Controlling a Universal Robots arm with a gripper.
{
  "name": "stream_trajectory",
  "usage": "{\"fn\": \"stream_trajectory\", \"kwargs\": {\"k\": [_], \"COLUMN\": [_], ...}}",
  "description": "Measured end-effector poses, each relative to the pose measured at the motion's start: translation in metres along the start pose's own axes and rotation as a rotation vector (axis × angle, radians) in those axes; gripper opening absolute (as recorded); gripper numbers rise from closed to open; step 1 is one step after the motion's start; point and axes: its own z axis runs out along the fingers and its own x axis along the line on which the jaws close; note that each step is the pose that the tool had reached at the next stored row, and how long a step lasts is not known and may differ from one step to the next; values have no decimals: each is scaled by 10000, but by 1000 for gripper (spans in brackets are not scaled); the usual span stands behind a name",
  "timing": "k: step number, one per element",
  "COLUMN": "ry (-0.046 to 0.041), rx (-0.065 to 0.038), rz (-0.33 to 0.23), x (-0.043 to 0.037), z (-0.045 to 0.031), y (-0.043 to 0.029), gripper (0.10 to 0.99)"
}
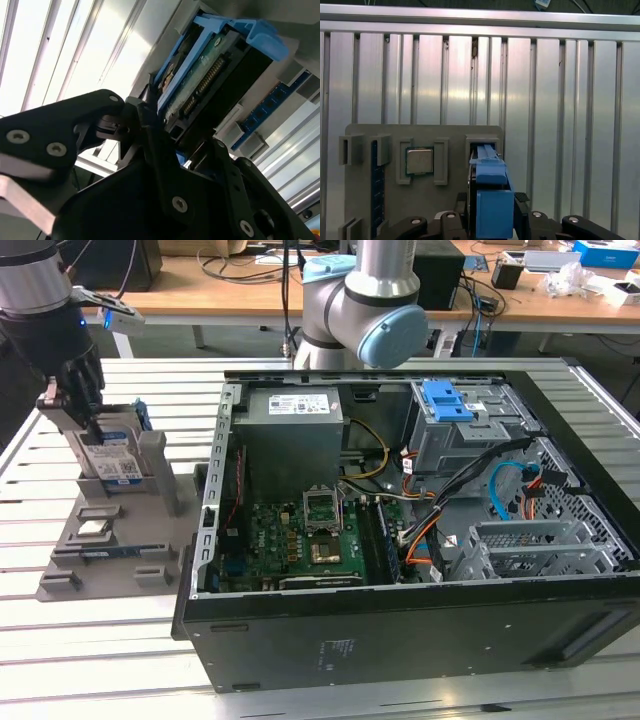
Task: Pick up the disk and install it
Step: 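Pick up the disk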
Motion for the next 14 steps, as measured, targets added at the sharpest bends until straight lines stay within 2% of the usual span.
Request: {"fn": "stream_trajectory", "kwargs": {"k": [2,14], "ry": [-1,8], "rx": [1,0], "rz": [1,0], "x": [0,0], "z": [1,0], "y": [0,0], "gripper": [369,369]}}
